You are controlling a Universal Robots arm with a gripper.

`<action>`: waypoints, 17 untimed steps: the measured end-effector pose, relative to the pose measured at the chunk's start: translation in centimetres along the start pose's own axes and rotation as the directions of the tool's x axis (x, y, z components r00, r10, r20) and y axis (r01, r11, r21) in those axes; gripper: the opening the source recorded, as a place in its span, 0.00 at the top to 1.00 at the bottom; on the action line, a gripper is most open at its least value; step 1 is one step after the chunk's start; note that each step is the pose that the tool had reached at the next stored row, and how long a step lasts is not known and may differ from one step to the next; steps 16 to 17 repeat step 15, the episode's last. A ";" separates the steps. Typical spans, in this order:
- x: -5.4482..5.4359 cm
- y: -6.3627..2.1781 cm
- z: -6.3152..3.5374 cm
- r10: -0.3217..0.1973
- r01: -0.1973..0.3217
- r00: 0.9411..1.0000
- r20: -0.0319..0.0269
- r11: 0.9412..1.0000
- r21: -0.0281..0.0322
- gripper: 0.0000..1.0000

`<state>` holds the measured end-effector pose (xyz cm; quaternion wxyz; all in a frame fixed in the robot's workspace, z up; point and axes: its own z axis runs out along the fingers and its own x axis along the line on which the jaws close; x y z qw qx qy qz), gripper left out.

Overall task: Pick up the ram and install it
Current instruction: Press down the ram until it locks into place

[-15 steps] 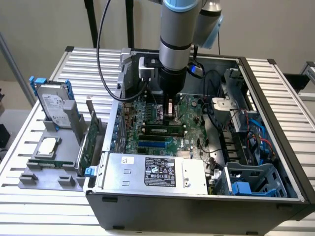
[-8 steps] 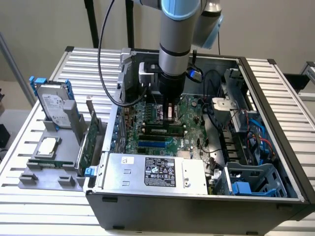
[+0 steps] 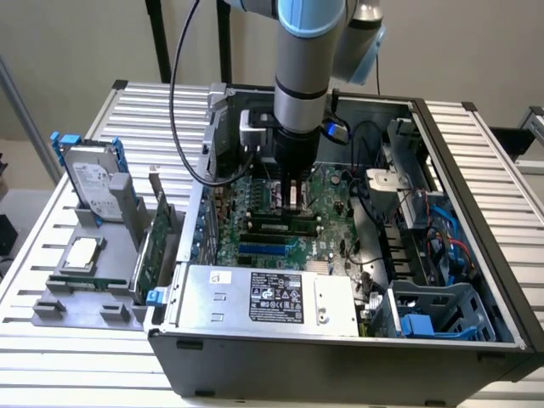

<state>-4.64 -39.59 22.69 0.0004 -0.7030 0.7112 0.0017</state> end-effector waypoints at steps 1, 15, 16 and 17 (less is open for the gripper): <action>0.0 -0.02 -0.27 0.000 0.000 1.000 0.002 1.000 0.001 1.00; 0.0 0.00 -1.71 0.000 0.000 1.000 -0.001 1.000 -0.001 1.00; 0.0 0.00 -1.71 0.000 0.000 1.000 -0.001 1.000 -0.001 1.00; 0.0 0.00 -1.71 0.000 0.000 1.000 -0.001 1.000 -0.001 1.00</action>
